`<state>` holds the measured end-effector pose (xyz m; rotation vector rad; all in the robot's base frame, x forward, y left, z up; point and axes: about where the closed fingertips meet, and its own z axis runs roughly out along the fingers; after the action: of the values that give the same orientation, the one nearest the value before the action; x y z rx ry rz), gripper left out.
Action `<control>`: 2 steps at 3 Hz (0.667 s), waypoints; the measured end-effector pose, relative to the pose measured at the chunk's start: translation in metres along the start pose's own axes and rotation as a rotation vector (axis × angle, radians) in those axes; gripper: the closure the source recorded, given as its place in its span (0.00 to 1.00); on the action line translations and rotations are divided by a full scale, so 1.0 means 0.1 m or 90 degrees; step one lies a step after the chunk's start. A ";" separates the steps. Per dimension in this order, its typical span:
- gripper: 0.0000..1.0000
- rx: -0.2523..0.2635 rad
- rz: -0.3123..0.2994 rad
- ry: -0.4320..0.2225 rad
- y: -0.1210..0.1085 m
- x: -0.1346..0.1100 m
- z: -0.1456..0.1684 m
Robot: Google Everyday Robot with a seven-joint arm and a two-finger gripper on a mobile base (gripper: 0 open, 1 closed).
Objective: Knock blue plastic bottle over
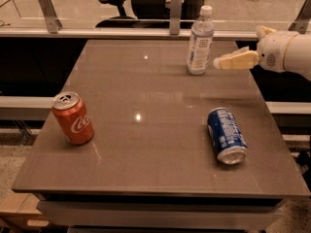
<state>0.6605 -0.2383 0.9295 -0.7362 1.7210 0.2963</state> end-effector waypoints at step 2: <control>0.00 -0.081 0.011 -0.042 0.04 -0.06 0.57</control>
Offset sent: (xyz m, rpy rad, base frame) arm 0.0648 0.0605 -0.0179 0.1025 0.0087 0.2190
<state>0.7038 -0.2017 0.9179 -0.7950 1.6579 0.4408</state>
